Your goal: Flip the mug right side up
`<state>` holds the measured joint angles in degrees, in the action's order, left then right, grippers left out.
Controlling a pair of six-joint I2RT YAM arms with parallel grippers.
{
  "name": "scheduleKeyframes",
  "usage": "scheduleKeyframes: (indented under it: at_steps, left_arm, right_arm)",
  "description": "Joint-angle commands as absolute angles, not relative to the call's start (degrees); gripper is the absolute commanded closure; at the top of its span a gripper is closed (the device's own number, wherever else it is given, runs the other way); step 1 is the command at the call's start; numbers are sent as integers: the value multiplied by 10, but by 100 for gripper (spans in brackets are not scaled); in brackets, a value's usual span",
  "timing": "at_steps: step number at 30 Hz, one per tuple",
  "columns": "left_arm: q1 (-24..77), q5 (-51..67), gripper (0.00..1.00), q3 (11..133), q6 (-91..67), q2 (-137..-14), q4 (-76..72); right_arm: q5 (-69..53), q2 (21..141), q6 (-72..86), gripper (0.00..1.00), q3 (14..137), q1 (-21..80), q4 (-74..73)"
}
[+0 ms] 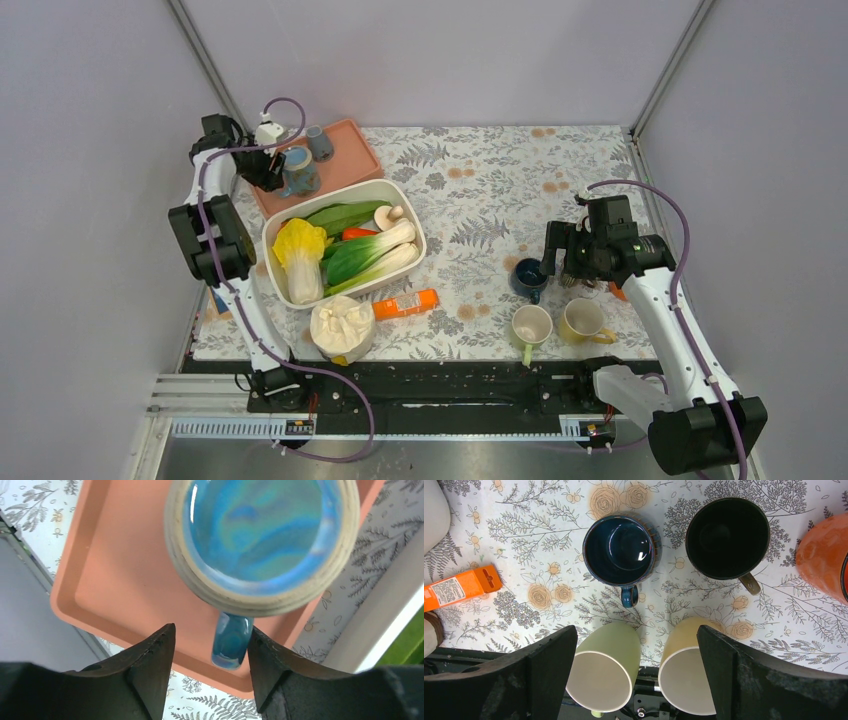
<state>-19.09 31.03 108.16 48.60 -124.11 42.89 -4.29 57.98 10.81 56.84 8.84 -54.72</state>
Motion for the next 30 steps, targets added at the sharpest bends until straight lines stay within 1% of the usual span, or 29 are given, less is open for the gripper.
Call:
scheduleKeyframes:
  at_steps: [1, 5, 8, 10, 14, 17, 19, 20, 21, 22, 24, 25, 30]
  left_arm:
    - [-184, 283, 44, 1088, 446, -1231, 358]
    - [-180, 315, 58, 1112, 454, -1245, 395]
    - [-177, 335, 61, 1099, 477, -1241, 416]
    - [-176, 335, 62, 1093, 482, -1242, 420]
    - [-176, 318, 53, 1103, 497, -1255, 438]
    - [-176, 306, 52, 1108, 501, -1261, 439]
    - [-177, 305, 54, 1109, 504, -1263, 439]
    - [-176, 305, 58, 1110, 503, -1263, 439]
    - [-177, 305, 64, 1112, 502, -1264, 439]
    - [-177, 306, 73, 1113, 497, -1264, 438]
    - [-177, 306, 98, 1115, 483, -1263, 437]
    - [-177, 306, 100, 1114, 473, -1260, 434]
    - [-180, 270, 100, 1080, 353, -1216, 358]
  right_arm:
    - [-60, 573, 107, 1, 572, 86, -537]
    - [-61, 573, 107, 1, 571, 86, -538]
    - [-60, 569, 106, 1, 572, 86, -539]
    - [-61, 564, 107, 1, 572, 86, -538]
    - [-66, 558, 106, 1, 573, 86, -540]
    - [-68, 556, 106, 1, 574, 86, -541]
    - [-68, 554, 105, 0, 574, 86, -541]
    - [-69, 553, 105, 1, 574, 86, -541]
    - [-69, 552, 105, 1, 574, 86, -542]
    - [-70, 551, 105, 1, 574, 87, -542]
    - [-71, 550, 105, 1, 574, 86, -542]
    - [-71, 549, 105, 1, 575, 86, -542]
    - [-74, 544, 103, 1, 582, 86, -543]
